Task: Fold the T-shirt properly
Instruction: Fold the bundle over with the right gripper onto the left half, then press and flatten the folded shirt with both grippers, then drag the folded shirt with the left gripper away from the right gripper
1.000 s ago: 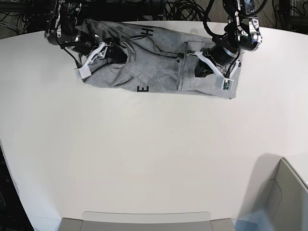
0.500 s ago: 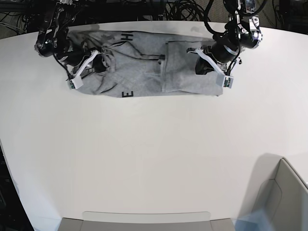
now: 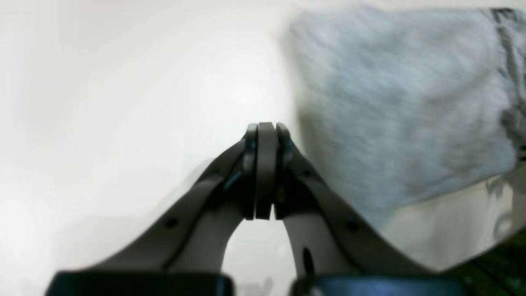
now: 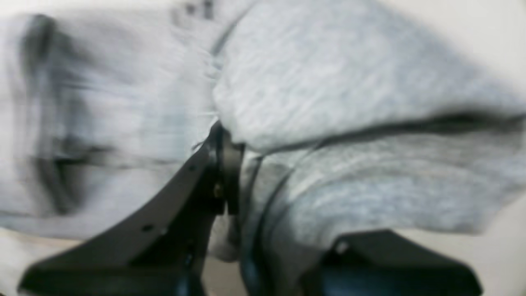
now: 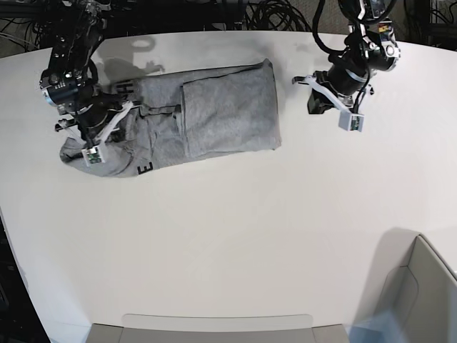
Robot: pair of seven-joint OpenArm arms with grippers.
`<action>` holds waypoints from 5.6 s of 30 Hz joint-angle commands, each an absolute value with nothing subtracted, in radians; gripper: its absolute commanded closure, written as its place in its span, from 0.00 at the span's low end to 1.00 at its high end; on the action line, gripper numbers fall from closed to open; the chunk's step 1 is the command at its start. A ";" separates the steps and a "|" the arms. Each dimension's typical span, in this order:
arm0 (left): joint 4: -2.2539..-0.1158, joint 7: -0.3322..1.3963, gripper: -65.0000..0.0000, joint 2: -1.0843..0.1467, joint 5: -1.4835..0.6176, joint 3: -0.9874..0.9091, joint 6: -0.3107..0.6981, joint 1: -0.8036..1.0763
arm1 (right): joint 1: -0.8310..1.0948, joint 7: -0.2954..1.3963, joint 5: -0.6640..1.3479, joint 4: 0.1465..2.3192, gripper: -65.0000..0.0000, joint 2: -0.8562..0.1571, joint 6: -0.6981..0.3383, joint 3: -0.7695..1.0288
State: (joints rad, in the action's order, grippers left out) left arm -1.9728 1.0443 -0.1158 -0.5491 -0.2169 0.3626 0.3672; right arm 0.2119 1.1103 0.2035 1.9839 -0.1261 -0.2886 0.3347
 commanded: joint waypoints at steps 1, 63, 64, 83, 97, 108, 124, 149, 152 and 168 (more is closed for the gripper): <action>-1.992 1.030 1.00 -0.119 -0.561 -0.249 0.366 0.378 | 0.209 1.099 0.180 2.014 1.00 -0.131 -0.269 0.294; -1.983 1.029 1.00 -0.202 -0.558 -0.371 0.366 0.420 | -0.096 1.158 0.039 1.827 0.63 0.085 -0.036 -0.687; -1.983 1.029 1.00 -0.202 -0.558 -0.371 0.366 0.420 | -0.094 1.156 0.036 1.857 0.63 0.085 -0.036 -0.684; -2.038 0.796 1.00 -0.257 -0.556 0.065 0.367 0.420 | -0.044 1.182 0.297 1.923 1.00 -0.234 -0.036 -0.058; -2.009 0.757 1.00 -0.400 -0.550 0.490 0.360 0.335 | 0.012 1.179 0.308 1.764 1.00 -0.318 -0.038 -0.088; -1.813 0.877 1.00 -0.407 -0.550 0.456 0.358 0.249 | 0.004 1.109 0.303 1.685 1.00 -0.318 -0.038 -0.291; -1.538 0.809 1.00 -0.366 -0.553 0.134 0.363 -0.044 | 0.025 1.027 0.303 1.733 1.00 -0.315 -0.038 -0.642; -1.624 0.677 1.00 -0.128 -0.552 0.136 0.357 -0.007 | 0.302 1.029 0.306 2.049 1.00 -0.306 -0.038 0.160; -1.616 0.647 1.00 -0.119 -0.529 0.136 0.357 0.031 | 0.309 1.029 0.305 2.051 1.00 -0.306 -0.038 0.173; -1.319 0.506 1.00 -0.249 -0.334 0.130 0.357 0.030 | 0.325 1.029 0.305 2.049 1.00 -0.303 -0.038 0.163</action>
State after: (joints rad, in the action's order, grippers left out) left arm -1.3254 0.4492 -0.2203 -0.3851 0.1364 0.4023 0.0330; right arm 0.3302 1.0477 0.3000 2.0338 -0.2932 -0.0360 0.1596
